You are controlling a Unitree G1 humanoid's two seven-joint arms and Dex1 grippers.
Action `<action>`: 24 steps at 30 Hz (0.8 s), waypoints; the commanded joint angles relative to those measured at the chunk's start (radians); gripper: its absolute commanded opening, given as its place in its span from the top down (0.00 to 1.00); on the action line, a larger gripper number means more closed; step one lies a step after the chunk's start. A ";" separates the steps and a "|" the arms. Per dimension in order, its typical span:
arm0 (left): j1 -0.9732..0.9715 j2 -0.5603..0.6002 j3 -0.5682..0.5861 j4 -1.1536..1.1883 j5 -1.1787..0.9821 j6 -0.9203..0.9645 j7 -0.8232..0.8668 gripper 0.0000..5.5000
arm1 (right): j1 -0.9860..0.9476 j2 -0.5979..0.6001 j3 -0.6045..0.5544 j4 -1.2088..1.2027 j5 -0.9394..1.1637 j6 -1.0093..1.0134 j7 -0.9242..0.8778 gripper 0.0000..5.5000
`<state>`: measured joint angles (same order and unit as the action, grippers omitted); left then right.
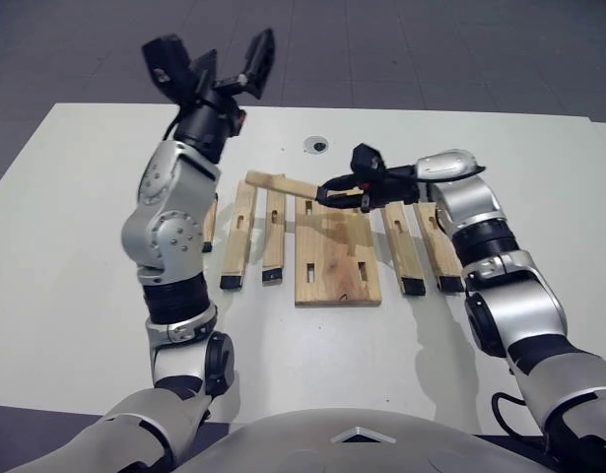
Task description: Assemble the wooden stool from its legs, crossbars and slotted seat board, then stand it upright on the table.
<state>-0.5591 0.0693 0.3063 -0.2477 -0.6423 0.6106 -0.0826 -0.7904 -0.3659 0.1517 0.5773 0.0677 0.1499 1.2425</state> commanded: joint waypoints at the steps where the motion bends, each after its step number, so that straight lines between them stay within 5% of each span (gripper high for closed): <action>1: -0.001 0.044 0.138 -0.052 -0.327 0.130 -0.023 0.02 | 0.183 -0.055 -0.123 -0.325 0.046 0.018 -0.161 0.76; 10: 0.010 0.051 0.117 -0.042 -0.607 0.214 0.078 0.02 | 0.280 0.050 -0.129 -0.530 0.012 -0.060 -0.488 0.76; 24: -0.057 0.005 0.005 0.053 -0.577 0.126 0.112 0.02 | 0.294 0.079 -0.087 -0.632 0.070 -0.036 -0.564 0.76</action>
<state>-0.5943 0.0797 0.3379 -0.1982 -1.2379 0.7416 0.0284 -0.5067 -0.2945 0.0497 -0.0321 0.1260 0.1036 0.6865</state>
